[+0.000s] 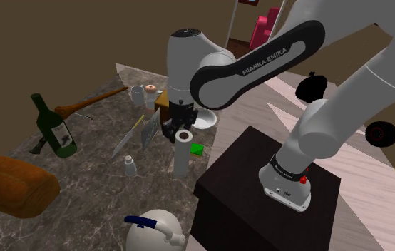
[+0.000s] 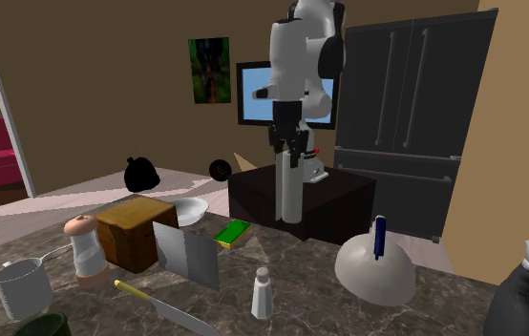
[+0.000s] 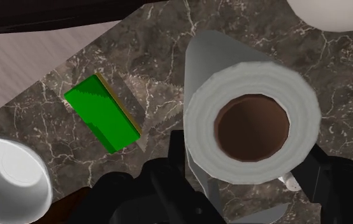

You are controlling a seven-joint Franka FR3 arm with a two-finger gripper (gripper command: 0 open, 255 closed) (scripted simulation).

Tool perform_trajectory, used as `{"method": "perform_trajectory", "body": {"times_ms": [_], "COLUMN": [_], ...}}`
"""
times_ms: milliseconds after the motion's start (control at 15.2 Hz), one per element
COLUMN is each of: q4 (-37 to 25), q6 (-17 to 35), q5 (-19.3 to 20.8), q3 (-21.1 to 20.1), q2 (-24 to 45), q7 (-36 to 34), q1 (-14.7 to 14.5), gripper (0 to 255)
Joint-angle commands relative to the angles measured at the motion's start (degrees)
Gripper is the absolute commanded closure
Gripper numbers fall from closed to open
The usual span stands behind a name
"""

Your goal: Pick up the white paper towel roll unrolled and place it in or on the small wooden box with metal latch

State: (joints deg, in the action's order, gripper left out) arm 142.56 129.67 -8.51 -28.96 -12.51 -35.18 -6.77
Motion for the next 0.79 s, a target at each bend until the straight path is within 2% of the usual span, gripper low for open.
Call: {"method": "perform_trajectory", "body": {"times_ms": [0, 726], "q4": [-0.55, -5.44], "q6": [-1.83, -11.27], "q5": [-0.5, -1.52], "q3": [0.34, 1.94], "q2": [-1.33, -6.11], "q7": [0.44, 1.53], "q1": [-0.15, -0.48], "gripper": [255, 255]}}
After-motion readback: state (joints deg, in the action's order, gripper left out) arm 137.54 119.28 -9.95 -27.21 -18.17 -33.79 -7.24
